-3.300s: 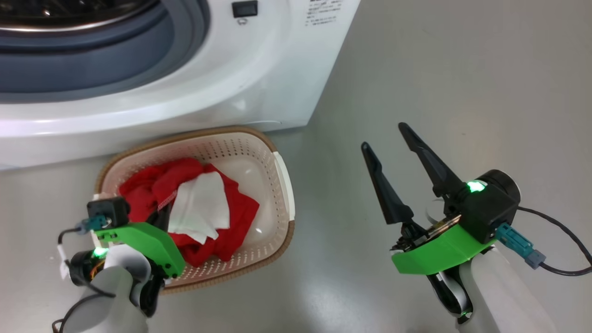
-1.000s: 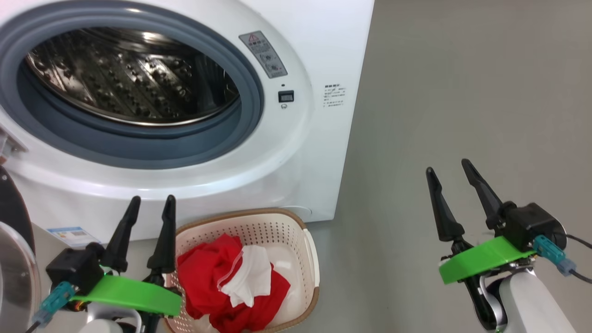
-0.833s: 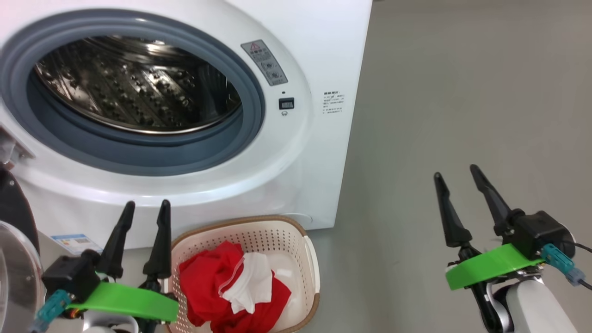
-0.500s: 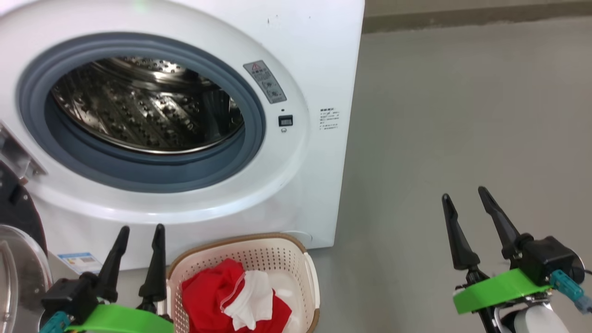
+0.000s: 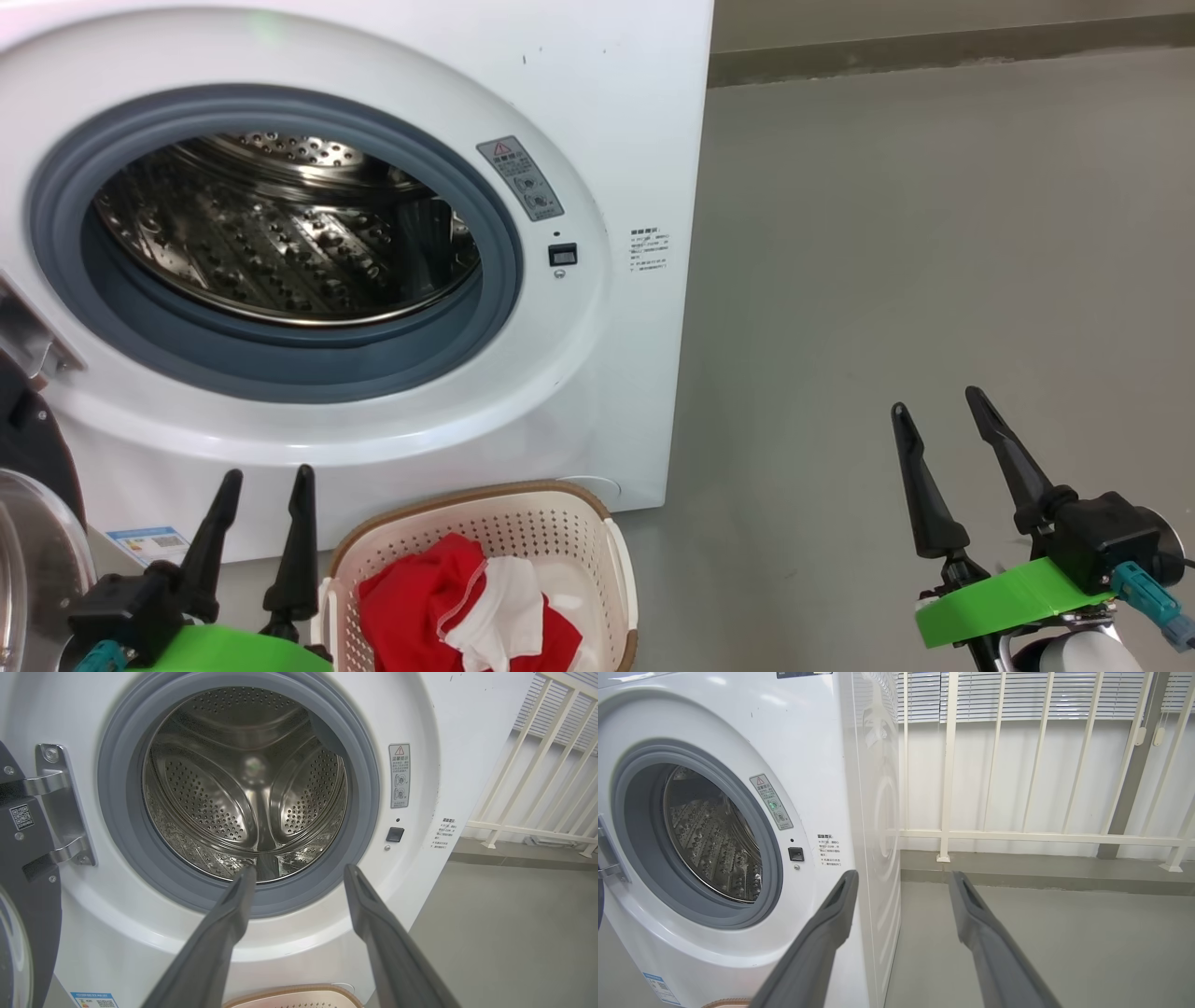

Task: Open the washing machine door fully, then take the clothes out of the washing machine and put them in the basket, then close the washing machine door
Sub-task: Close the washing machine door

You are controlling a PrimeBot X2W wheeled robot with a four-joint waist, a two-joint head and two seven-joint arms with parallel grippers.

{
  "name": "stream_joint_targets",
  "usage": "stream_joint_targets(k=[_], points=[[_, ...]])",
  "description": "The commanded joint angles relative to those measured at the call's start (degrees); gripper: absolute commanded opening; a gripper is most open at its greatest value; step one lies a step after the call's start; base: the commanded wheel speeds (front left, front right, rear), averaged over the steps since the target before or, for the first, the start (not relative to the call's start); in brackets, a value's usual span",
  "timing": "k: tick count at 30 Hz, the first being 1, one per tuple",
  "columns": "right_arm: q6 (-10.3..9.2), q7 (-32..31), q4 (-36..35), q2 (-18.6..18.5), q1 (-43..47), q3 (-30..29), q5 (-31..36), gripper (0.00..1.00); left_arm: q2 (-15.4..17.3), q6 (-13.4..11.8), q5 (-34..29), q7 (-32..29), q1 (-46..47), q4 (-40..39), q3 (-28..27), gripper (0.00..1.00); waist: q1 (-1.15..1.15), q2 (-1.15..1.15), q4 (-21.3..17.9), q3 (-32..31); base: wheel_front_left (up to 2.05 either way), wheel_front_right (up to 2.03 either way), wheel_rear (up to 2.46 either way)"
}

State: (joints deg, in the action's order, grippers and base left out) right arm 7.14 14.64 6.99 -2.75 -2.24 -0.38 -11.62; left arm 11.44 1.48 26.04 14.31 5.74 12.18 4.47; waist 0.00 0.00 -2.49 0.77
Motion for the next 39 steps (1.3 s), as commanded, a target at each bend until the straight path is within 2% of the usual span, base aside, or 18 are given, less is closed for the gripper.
stream_joint_targets(k=[1,13,29,39], points=[[0.35,0.4,-1.7,-0.1,-0.1,1.5,0.8,1.00,1.2,-0.1,-0.6,0.7,0.6,-1.4,-2.4,1.00,0.00,0.00,0.0,0.2,0.00,0.00,0.00],[0.35,0.4,-0.8,-0.1,-0.2,2.1,1.4,1.00,0.2,-0.1,-2.4,0.7,0.3,-1.9,-3.1,1.00,0.00,0.00,0.4,-1.0,-0.31,0.31,0.00],[0.35,0.4,-0.6,-0.1,-0.5,2.0,1.2,1.00,-0.1,1.2,-2.9,0.7,0.5,-3.2,-3.6,1.00,0.00,0.00,0.7,-0.3,-1.71,1.71,0.00],[0.35,0.4,-0.7,-0.1,-1.1,1.9,1.2,1.00,-0.4,1.5,-3.5,0.7,0.7,-3.8,-3.6,1.00,0.00,0.00,1.3,0.4,-0.67,0.67,0.00]])
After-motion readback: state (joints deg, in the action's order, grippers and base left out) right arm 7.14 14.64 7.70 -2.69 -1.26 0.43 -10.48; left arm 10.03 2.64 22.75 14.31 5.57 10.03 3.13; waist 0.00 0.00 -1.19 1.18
